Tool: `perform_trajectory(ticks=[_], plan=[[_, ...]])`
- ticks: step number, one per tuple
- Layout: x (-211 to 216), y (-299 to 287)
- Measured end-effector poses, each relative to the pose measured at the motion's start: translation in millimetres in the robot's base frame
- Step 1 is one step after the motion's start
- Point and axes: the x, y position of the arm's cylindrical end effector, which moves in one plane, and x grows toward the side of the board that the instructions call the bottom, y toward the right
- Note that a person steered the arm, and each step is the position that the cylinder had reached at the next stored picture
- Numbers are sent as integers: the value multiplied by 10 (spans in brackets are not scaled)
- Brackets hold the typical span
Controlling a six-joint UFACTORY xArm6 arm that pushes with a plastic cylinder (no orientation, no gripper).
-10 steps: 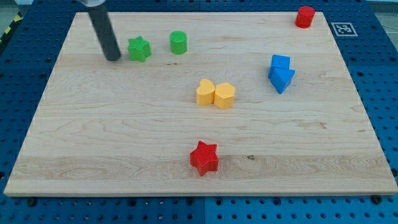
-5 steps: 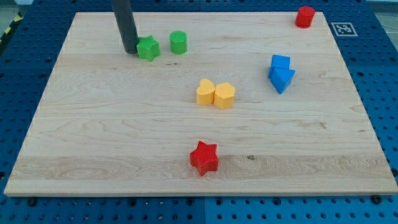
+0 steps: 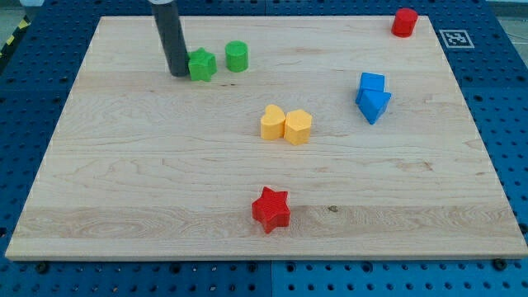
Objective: Place the arm towards the top right of the board
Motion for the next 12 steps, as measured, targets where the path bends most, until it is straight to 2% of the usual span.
perform_trajectory(ticks=[1, 3, 4, 5, 7, 8, 12], plan=[[0, 223], [3, 223], [359, 175], [535, 51], [-317, -409], [-529, -424], [-705, -424]])
